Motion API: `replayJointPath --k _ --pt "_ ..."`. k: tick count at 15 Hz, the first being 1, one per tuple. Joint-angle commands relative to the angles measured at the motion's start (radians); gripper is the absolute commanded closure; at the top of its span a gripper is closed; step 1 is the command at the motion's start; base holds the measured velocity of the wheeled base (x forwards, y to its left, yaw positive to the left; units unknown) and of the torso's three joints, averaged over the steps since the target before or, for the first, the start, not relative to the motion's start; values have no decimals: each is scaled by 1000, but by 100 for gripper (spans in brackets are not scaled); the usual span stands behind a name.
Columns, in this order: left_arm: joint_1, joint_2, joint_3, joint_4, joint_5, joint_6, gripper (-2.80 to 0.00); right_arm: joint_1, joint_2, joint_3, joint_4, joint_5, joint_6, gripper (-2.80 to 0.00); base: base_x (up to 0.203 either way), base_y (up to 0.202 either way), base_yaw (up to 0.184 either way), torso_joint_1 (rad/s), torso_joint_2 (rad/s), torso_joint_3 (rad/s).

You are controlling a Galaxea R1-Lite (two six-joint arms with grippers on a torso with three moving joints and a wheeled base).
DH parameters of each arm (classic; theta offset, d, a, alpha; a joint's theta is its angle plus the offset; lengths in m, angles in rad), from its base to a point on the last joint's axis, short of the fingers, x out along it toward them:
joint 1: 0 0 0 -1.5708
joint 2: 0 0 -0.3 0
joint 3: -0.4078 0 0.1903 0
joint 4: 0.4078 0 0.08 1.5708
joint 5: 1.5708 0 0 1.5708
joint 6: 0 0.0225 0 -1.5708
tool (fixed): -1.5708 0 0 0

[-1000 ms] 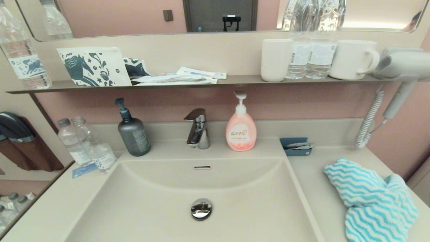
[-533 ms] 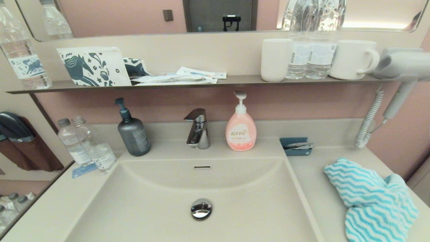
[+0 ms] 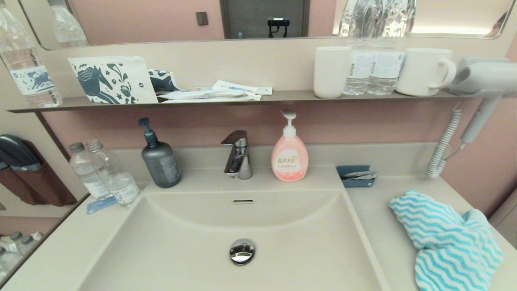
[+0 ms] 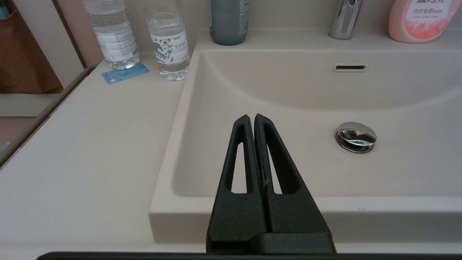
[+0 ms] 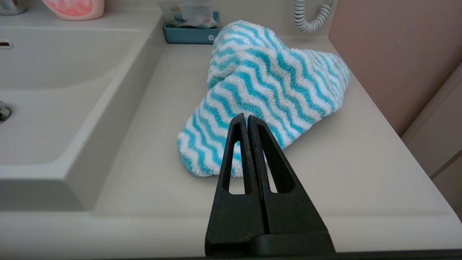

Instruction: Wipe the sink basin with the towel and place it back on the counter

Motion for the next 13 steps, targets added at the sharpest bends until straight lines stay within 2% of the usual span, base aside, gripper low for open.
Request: replayJointPath --k 1,13 --pt "0 1 0 0 1 0 0 0 0 0 -1 1 3 0 0 0 0 0 0 0" --pt "0 1 0 0 1 0 0 0 0 0 -1 1 3 0 0 0 0 0 0 0"
